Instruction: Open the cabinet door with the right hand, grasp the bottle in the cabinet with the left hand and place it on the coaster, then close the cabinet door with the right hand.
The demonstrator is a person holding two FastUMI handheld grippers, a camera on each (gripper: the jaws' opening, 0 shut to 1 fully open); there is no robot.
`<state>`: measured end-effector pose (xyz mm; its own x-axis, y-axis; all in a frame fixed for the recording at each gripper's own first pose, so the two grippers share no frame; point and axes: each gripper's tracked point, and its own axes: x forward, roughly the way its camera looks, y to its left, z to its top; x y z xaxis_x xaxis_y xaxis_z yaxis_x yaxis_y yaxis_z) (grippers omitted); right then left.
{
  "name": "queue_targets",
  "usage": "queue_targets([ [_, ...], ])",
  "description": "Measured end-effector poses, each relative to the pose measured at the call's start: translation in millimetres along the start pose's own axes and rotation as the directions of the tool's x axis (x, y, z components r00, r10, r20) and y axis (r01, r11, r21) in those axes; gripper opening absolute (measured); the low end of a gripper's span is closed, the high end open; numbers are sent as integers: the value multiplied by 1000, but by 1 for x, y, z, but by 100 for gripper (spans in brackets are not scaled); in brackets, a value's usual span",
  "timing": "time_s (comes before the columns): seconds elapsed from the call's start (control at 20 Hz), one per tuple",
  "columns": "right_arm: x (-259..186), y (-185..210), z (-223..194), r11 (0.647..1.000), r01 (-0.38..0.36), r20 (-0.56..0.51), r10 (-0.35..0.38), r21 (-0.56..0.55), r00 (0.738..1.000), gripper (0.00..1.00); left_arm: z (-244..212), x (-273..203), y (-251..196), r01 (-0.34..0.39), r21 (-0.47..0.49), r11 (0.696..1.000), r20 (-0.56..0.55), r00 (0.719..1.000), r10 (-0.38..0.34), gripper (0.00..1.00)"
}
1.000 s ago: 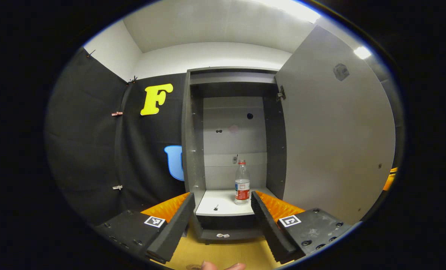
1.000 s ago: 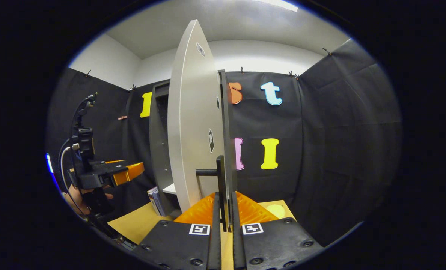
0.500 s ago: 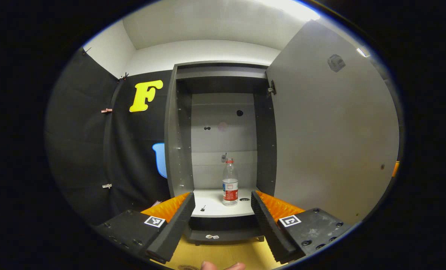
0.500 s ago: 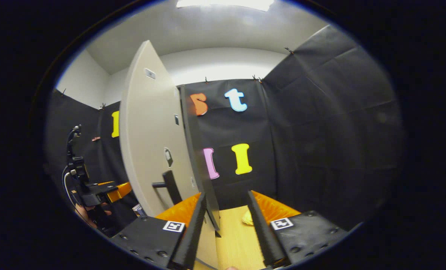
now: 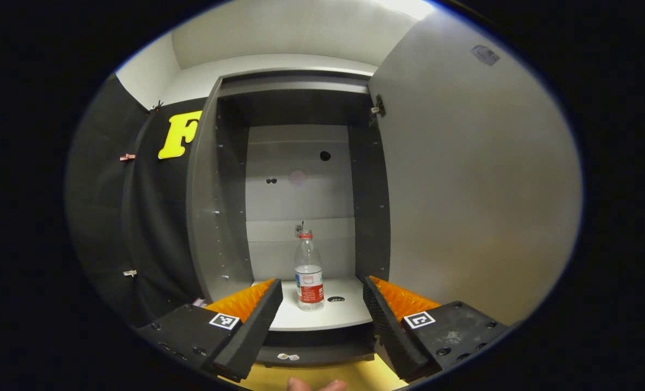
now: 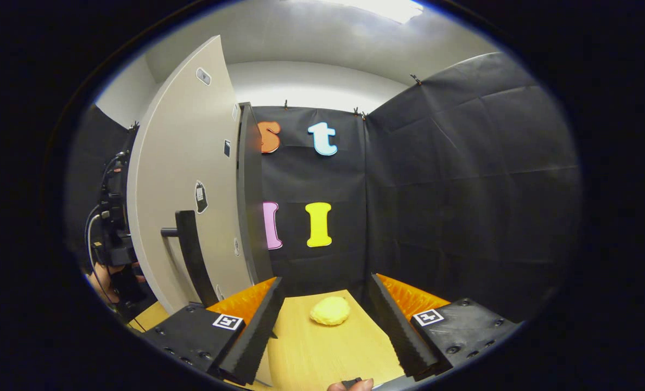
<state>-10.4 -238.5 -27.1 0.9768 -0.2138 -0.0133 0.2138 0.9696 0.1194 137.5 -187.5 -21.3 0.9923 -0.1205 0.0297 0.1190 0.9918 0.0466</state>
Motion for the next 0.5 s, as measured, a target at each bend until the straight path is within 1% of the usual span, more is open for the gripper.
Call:
queue_targets([
  [0.25, 11, -17, -8, 999, 29, -5, -30, -36, 1000, 98, -22, 81, 11, 3, -49, 999, -2, 1000, -3, 94],
  [0.5, 31, -30, -17, 1000, 22, -31, -22, 0, 999, 98, -49, 144, 19, -37, -47, 998, -30, 999, 35, 94],
])
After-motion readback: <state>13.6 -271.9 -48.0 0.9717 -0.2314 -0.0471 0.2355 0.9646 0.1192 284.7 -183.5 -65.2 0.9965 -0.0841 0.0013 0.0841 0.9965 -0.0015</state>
